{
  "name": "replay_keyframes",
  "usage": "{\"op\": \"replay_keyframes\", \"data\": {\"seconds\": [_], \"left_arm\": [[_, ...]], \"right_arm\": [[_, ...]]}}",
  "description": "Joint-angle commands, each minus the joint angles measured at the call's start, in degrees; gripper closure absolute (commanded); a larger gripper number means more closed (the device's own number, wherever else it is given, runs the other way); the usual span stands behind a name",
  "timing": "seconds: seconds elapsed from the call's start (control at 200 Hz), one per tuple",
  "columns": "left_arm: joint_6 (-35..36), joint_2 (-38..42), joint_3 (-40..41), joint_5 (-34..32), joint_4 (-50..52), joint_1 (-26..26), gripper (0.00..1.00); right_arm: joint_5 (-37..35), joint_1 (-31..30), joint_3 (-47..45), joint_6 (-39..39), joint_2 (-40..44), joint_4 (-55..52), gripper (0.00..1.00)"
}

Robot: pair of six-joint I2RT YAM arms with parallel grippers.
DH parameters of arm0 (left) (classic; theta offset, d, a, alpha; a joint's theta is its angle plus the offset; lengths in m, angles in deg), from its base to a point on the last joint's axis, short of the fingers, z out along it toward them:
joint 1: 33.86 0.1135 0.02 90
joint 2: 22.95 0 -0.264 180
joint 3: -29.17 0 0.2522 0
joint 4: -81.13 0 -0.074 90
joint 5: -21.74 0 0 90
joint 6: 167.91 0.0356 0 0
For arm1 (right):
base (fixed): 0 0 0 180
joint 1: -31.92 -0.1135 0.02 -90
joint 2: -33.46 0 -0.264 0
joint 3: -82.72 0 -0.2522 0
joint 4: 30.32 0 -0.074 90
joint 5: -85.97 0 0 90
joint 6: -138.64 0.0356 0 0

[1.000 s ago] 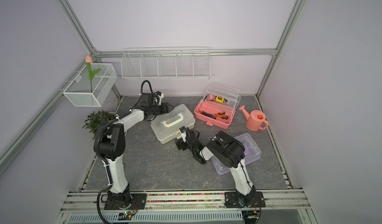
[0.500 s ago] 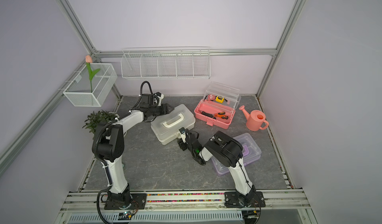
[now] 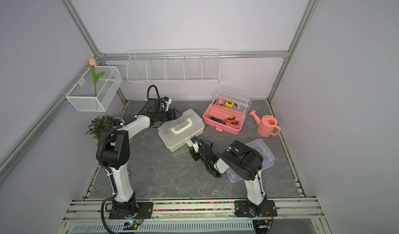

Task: Close toolboxes
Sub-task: Fasten the toolbox latch on the toolbox.

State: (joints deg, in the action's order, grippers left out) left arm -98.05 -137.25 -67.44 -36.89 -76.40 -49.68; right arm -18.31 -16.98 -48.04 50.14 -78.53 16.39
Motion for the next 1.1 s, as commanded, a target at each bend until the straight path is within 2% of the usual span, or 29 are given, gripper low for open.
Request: {"op": "replay_keyframes", "data": {"seconds": [0.0,0.56,1.095], "left_arm": [[0.0,-1.4,1.2,0.2,6.1,-1.0,0.35],[0.2,-2.4,1.7,0.2,6.6,-1.0,0.35],[0.0,-3.1,3.0,1.5,6.0,-1.1,0.37]], "right_arm": [[-4.1,0.7,-1.9,-0.3,2.0,2.0,0.42],[-2.8,0.7,-0.7,-3.9,5.5,4.0,0.44],[-2.1,1.1,6.5,-4.9,1.5,3.9,0.45]]}}
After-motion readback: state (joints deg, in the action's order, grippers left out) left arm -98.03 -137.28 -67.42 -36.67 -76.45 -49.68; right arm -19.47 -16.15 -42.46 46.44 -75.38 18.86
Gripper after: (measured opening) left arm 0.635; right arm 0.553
